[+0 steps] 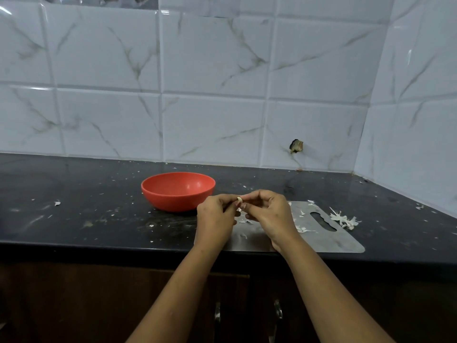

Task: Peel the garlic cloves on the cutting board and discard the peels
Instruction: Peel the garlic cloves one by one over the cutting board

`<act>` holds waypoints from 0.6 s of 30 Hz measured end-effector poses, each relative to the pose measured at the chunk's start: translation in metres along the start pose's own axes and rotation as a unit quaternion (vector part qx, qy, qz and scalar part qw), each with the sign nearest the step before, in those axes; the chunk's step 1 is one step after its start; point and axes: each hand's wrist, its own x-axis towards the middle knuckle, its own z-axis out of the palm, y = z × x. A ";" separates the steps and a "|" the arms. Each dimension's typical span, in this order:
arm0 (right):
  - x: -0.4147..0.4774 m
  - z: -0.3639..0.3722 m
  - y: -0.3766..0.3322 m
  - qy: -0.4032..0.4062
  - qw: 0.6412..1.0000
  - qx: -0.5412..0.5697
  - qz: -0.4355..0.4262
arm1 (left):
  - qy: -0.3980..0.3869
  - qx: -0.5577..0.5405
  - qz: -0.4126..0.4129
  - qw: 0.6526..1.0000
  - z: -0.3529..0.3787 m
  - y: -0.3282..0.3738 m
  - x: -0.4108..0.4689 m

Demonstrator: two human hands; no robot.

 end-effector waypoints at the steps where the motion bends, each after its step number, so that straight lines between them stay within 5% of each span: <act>1: 0.000 0.001 0.000 0.004 1.000 -0.005 0.003 | 0.004 0.003 -0.003 1.000 0.000 -0.001 0.000; 9: 0.002 0.002 0.005 0.024 0.998 -0.060 0.000 | 0.033 0.180 0.061 0.981 0.008 -0.002 -0.003; 18: 0.003 0.003 0.009 0.016 0.976 -0.208 -0.063 | 0.052 0.189 0.106 0.975 0.009 -0.002 -0.005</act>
